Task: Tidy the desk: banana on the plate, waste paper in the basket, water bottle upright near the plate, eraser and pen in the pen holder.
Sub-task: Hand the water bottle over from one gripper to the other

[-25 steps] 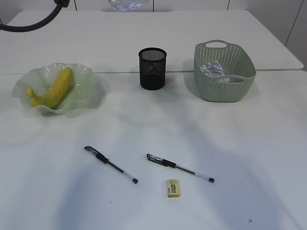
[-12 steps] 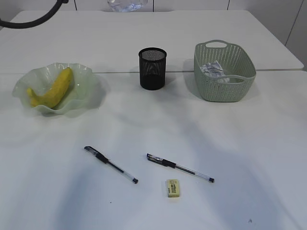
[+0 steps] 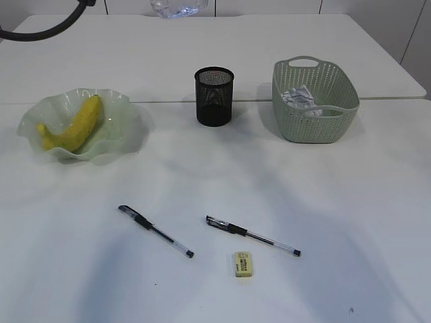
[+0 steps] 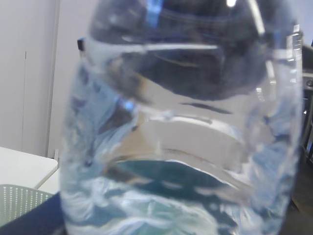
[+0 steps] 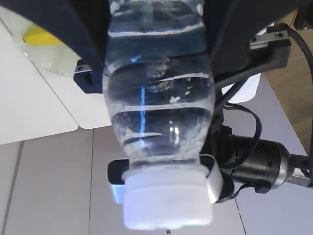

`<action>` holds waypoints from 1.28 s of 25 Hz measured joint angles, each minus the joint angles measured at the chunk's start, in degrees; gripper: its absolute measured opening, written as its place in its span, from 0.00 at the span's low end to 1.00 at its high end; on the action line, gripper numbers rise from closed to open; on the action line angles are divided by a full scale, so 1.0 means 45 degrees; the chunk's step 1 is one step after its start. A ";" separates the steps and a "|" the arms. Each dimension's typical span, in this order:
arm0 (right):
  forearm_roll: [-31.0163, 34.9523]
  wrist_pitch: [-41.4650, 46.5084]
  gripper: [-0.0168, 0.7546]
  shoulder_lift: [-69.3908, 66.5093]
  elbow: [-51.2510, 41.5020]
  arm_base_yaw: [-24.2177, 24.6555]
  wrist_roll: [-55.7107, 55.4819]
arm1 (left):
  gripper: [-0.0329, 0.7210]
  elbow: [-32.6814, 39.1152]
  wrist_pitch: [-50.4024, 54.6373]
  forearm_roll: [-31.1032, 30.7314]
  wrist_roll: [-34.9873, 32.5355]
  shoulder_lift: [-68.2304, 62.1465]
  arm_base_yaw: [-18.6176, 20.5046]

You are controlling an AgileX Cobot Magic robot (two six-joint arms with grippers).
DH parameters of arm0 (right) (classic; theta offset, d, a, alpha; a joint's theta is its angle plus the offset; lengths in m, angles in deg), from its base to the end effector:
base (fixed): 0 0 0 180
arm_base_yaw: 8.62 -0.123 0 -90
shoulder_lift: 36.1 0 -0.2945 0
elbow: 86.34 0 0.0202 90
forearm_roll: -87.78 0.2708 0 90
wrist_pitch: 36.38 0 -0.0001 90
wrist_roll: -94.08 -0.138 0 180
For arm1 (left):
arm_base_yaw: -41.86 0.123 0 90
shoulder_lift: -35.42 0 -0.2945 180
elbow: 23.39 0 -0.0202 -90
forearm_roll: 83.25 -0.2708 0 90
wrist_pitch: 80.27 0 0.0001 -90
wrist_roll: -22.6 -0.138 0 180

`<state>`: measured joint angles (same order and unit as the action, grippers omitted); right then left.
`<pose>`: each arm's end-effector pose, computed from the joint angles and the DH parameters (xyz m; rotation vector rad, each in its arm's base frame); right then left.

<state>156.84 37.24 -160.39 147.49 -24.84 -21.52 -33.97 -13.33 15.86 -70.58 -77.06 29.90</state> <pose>0.4137 0.2491 0.4443 -1.2755 1.4441 1.0166 0.4032 -0.2136 0.3676 0.8960 1.3758 -1.2226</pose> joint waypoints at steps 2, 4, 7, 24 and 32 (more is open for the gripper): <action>0.0000 0.0000 0.46 0.0000 0.0000 0.0000 0.0000 | 0.62 -0.0024 0.0000 0.0000 0.0000 0.0000 0.0000; 0.0000 0.0000 0.46 0.0000 0.0000 0.0000 0.0000 | 0.61 -0.0014 0.0000 -0.0029 0.0000 0.0000 0.0000; 0.0000 0.0000 0.46 0.0000 0.0000 0.0000 0.0000 | 0.58 -0.0014 0.0000 -0.0057 0.0000 0.0000 0.0000; -0.0023 0.0000 0.46 0.0000 0.0000 0.0000 0.0000 | 0.57 -0.0014 0.0000 -0.0104 0.0009 0.0000 0.0000; -0.0023 0.0000 0.46 0.0000 0.0000 0.0000 -0.0134 | 0.57 -0.0014 0.0000 -0.0104 0.0032 0.0000 0.0000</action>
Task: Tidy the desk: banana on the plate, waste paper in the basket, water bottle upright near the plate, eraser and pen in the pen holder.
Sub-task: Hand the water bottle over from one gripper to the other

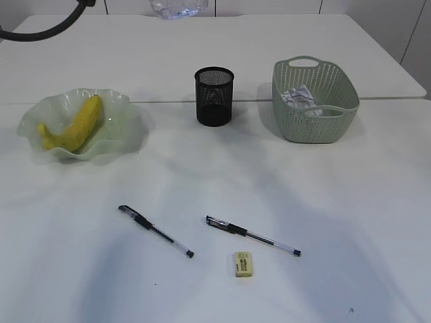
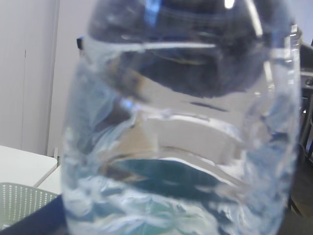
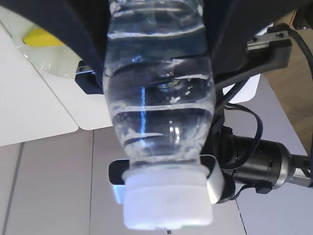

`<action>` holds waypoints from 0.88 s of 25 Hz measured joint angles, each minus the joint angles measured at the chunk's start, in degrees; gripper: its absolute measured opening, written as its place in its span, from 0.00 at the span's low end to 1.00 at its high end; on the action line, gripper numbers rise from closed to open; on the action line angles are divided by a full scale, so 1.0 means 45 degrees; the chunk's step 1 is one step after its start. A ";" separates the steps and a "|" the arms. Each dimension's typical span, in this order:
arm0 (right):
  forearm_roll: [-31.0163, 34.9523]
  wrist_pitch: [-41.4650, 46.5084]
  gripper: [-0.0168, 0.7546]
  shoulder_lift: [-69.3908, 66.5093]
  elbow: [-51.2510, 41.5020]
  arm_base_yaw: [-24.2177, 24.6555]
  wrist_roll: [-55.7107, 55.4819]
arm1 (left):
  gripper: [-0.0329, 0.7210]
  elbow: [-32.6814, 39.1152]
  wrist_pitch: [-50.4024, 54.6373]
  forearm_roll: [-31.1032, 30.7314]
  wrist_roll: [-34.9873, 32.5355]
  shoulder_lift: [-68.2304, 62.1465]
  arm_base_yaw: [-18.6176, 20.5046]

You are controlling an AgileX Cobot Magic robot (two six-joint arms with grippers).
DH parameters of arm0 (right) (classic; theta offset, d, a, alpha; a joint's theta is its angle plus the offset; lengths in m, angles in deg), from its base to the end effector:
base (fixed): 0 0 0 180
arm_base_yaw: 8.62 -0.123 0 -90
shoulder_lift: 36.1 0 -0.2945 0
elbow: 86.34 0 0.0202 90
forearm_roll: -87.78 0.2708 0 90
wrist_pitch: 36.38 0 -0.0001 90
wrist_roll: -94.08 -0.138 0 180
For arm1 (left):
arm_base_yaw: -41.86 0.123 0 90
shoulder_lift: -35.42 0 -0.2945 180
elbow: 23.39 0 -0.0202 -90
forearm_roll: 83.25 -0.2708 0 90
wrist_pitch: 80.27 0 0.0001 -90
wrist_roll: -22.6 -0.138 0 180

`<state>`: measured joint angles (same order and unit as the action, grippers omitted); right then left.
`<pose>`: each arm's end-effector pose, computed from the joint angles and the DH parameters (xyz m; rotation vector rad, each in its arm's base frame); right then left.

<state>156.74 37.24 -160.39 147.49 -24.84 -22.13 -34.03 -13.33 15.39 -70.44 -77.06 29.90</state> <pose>0.4137 0.2491 0.4441 -1.2698 1.4533 1.0219 0.4030 -0.2137 0.3669 0.9025 1.3802 -1.2196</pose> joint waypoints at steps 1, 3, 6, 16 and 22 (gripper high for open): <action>0.0000 0.0000 0.46 0.0000 0.0000 0.0000 -0.0029 | 0.57 0.0000 0.0000 0.0000 0.0009 0.0000 0.0000; 0.0000 0.0000 0.47 0.0000 0.0000 0.0000 -0.0086 | 0.57 0.0000 0.0000 0.0000 0.0029 0.0000 0.0000; 0.0000 0.0000 0.49 0.0000 0.0000 0.0000 -0.0158 | 0.57 0.0000 0.0022 0.0000 0.0038 0.0000 0.0000; -0.0055 0.0000 0.56 0.0000 0.0000 0.0000 -0.0559 | 0.56 0.0000 0.0045 -0.0048 0.0127 0.0000 0.0000; -0.0080 0.0053 0.66 0.0000 0.0000 0.0000 -0.0961 | 0.54 0.0000 0.0066 -0.0072 0.0257 0.0000 0.0000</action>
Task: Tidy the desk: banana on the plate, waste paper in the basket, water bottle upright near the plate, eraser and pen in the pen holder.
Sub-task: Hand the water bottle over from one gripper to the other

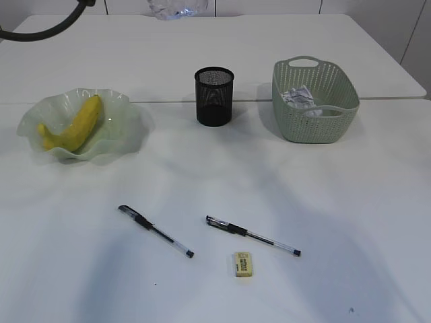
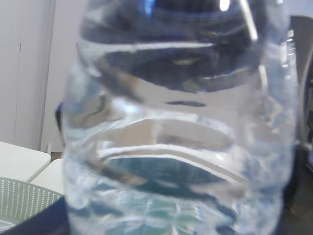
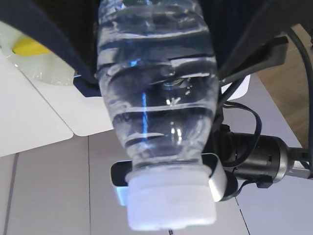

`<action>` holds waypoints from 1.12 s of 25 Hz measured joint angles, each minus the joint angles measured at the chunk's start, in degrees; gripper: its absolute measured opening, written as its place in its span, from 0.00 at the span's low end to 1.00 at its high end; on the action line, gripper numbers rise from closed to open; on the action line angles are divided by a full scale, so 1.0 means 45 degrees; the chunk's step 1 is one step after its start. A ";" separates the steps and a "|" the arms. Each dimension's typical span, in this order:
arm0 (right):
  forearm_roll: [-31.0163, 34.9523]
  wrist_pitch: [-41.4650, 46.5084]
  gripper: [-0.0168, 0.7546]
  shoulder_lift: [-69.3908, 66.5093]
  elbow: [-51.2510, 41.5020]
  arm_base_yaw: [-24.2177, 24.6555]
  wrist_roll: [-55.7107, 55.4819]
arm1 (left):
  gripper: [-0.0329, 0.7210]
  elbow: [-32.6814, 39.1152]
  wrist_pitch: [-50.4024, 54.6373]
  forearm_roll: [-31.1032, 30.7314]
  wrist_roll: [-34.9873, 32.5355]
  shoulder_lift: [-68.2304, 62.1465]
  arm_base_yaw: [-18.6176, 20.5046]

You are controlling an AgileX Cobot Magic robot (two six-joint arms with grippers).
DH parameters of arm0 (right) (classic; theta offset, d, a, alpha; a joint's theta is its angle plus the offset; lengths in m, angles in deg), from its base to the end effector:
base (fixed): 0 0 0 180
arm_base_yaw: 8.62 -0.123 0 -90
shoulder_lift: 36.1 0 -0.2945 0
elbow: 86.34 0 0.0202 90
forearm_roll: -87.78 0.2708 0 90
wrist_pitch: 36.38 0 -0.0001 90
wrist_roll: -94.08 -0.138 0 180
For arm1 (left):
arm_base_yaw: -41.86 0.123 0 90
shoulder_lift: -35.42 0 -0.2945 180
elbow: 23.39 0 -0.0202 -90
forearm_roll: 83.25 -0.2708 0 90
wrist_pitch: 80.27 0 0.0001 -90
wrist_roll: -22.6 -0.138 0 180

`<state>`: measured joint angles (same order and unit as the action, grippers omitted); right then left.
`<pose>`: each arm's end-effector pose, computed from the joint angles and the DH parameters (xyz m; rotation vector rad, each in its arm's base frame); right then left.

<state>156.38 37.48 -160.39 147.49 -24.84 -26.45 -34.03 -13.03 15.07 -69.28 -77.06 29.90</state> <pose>0.4136 0.2489 0.4431 -1.2295 1.5149 1.0675 0.4021 -0.2139 0.3664 0.8991 1.3922 -1.2360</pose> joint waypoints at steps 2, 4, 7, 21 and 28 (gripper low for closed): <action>0.0002 0.0000 0.68 0.0000 0.0000 0.0000 -0.0089 | 0.54 0.0000 0.0000 0.0000 0.0007 0.0000 0.0000; 0.0002 0.0000 0.70 0.0000 0.0000 0.0000 -0.0228 | 0.54 0.0000 0.0000 -0.0028 0.0007 0.0000 0.0000; 0.0100 -0.0024 0.72 0.0000 0.0000 0.0000 -0.0366 | 0.54 0.0000 0.0000 -0.0174 0.0007 0.0000 0.0000; 0.0119 -0.0427 0.72 0.0076 0.0091 0.0000 -0.0793 | 0.54 0.0046 -0.0024 -0.0955 -0.0067 0.0000 -0.0008; -0.0520 -0.0427 0.72 0.0103 0.0091 0.0000 -0.0833 | 0.54 0.0046 -0.0161 -0.0974 -0.0067 0.0000 0.0285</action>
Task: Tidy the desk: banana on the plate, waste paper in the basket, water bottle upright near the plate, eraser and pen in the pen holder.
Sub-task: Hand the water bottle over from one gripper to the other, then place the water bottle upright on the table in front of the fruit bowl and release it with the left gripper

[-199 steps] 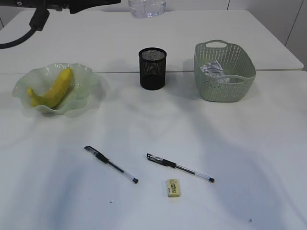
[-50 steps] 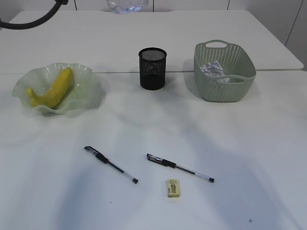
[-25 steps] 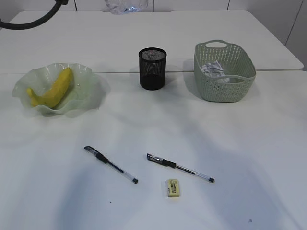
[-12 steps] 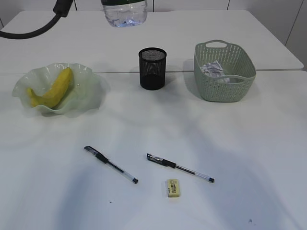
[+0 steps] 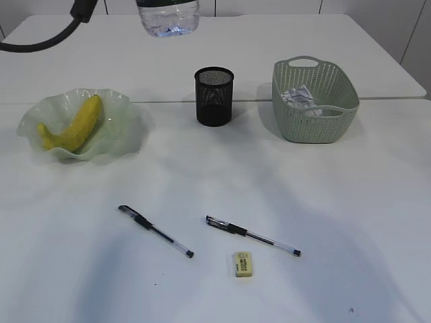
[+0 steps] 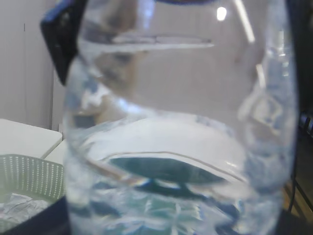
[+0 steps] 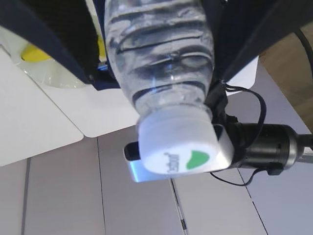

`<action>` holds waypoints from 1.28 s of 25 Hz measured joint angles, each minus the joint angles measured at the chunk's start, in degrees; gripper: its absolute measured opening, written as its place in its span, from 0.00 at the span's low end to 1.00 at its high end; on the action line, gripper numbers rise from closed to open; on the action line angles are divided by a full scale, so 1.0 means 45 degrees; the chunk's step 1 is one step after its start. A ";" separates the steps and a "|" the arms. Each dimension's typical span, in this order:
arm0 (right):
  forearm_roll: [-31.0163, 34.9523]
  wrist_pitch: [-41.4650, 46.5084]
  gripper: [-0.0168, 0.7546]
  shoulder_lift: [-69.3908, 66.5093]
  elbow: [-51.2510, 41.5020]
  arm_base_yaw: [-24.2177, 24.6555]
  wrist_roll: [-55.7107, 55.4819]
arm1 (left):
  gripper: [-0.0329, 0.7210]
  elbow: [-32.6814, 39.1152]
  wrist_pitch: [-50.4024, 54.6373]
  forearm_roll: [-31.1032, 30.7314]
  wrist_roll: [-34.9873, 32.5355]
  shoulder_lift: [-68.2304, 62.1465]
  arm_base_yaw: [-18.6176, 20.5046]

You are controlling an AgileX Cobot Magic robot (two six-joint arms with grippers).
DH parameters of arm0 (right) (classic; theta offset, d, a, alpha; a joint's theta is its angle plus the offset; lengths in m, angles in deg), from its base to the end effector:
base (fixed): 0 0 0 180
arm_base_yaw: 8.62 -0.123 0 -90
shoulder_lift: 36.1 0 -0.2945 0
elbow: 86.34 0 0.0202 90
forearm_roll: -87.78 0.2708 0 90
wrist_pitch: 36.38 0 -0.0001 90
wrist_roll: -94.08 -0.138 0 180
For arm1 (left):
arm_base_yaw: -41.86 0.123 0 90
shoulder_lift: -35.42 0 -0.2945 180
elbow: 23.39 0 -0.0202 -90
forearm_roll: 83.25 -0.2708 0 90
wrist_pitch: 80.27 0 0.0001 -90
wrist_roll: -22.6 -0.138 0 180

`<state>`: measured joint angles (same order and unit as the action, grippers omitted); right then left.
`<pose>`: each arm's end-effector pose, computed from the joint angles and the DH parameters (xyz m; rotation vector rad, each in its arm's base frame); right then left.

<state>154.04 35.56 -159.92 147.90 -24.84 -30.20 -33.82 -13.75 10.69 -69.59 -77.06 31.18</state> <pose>0.4169 0.2464 0.4465 -1.1738 1.5698 1.0437 0.4062 -0.2051 0.3554 0.9452 1.4417 -1.1650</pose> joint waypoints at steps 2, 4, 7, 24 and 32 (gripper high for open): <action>-0.0326 -0.0024 0.72 0.0000 0.0000 0.0000 -0.0020 | 0.54 0.0000 0.0000 0.0000 0.0000 0.0000 0.0165; -0.0679 -0.0086 0.72 0.0000 0.0000 0.0000 -0.0029 | 0.54 0.0000 0.0000 0.0000 -0.0021 0.0000 0.0357; -0.1298 -0.0342 0.72 0.0000 0.0000 0.0000 -0.0082 | 0.54 0.0000 -0.0049 -0.0034 -0.0021 0.0000 0.0704; -0.5183 -0.0979 0.72 0.0000 0.0000 0.1358 -0.0233 | 0.54 0.0000 -0.1133 -0.0669 -0.0021 0.0000 0.2793; -0.7323 -0.1524 0.72 0.0000 0.0000 0.1771 -0.1844 | 0.54 0.0000 -0.3760 -0.0856 -0.0135 0.0000 0.2839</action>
<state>121.08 28.70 -159.92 147.90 -16.87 -38.50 -33.82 -30.67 6.84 -70.19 -77.06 43.96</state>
